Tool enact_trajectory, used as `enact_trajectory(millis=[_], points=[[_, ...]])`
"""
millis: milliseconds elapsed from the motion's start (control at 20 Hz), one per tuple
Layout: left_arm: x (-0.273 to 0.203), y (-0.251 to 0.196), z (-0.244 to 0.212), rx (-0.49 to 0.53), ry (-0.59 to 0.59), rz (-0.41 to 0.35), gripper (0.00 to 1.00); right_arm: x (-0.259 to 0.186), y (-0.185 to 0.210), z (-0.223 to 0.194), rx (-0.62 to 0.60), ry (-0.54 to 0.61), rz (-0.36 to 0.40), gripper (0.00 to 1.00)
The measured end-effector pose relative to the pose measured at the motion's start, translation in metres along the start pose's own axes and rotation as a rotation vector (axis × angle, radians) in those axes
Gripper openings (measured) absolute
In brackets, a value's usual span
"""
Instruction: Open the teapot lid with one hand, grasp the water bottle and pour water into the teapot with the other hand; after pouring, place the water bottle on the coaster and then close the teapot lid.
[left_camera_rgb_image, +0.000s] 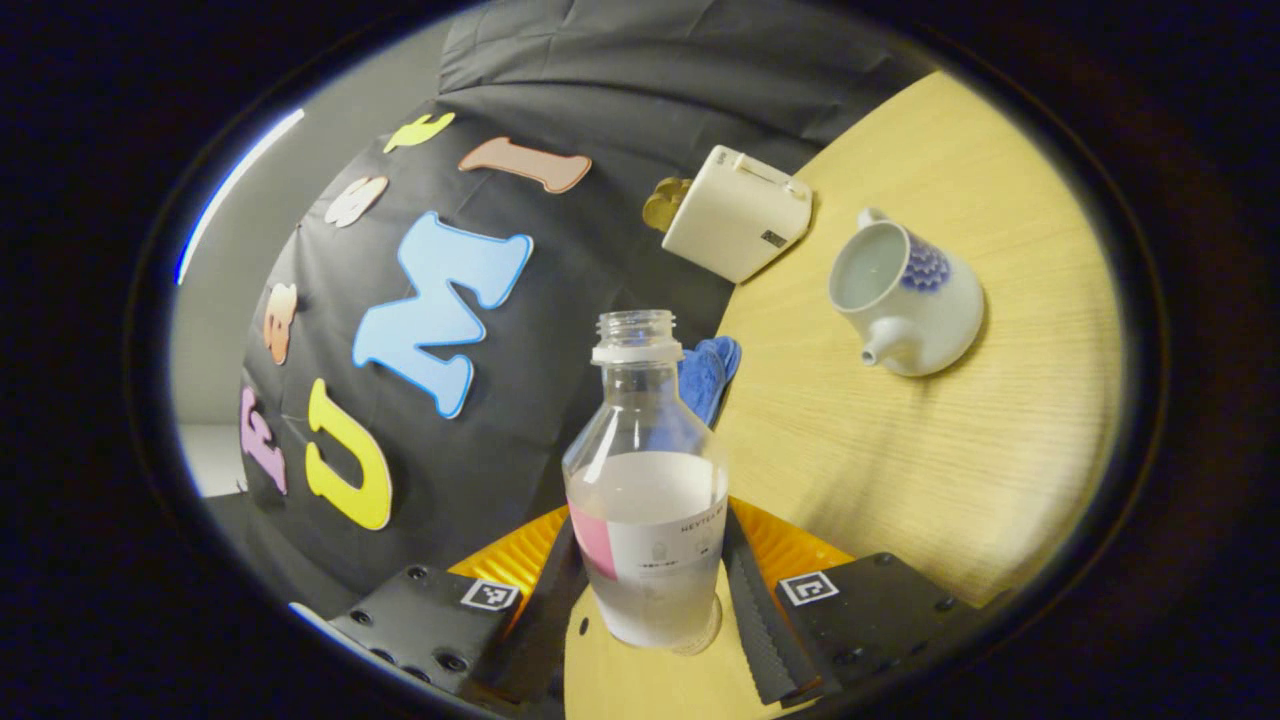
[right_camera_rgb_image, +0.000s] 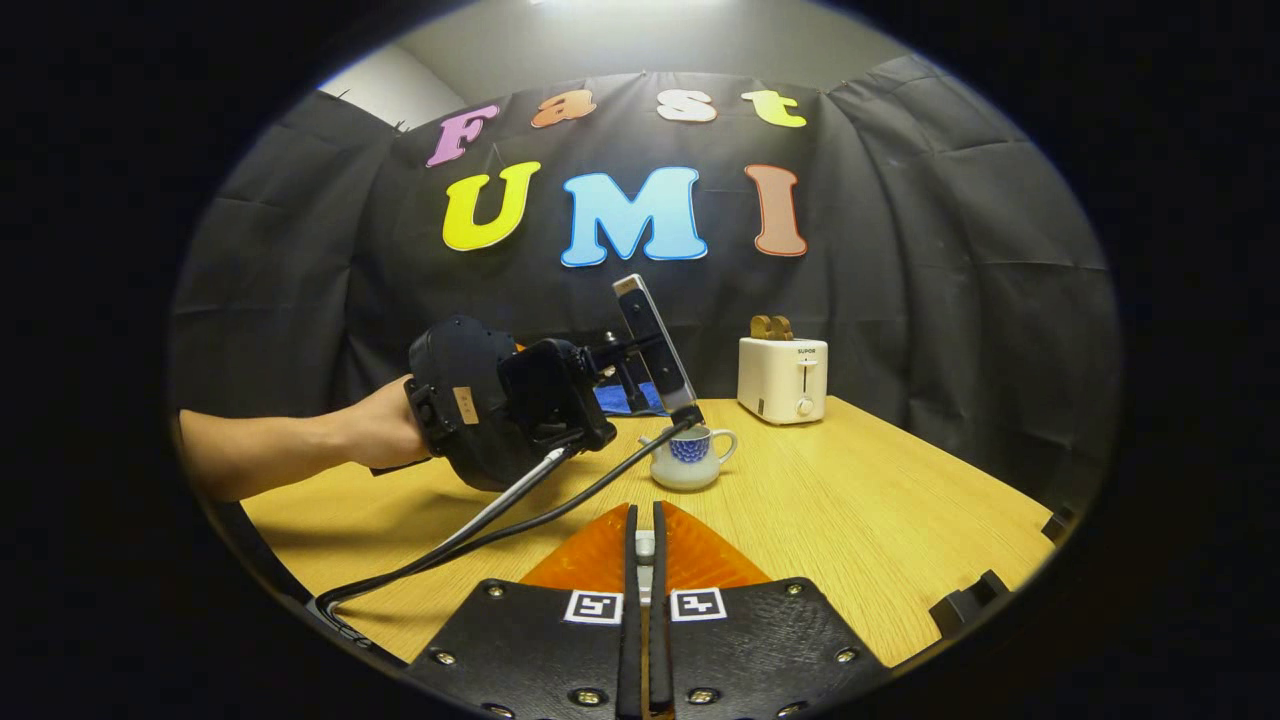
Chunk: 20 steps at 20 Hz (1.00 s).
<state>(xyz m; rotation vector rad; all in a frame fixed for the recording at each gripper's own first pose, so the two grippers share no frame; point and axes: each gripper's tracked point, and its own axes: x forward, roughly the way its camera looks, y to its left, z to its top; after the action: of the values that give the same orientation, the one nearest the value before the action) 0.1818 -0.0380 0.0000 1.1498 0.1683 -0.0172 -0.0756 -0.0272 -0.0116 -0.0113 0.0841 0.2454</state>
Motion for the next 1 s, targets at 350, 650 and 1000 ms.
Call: enact_trajectory(millis=[350, 650, 1000], points=[[0.002, -0.009, 0.015, 0.181, -0.012, -0.015, 0.86, -0.003, -0.005, 0.0, -0.001, -0.01, -0.01, 0.03], [0.0, -0.016, 0.03, 0.298, -0.023, -0.037, 0.86, -0.004, -0.011, 0.0, 0.015, -0.015, -0.018, 0.03], [0.001, -0.017, 0.043, 0.448, -0.03, -0.032, 0.86, -0.003, -0.015, 0.002, 0.02, -0.019, -0.022, 0.03]])
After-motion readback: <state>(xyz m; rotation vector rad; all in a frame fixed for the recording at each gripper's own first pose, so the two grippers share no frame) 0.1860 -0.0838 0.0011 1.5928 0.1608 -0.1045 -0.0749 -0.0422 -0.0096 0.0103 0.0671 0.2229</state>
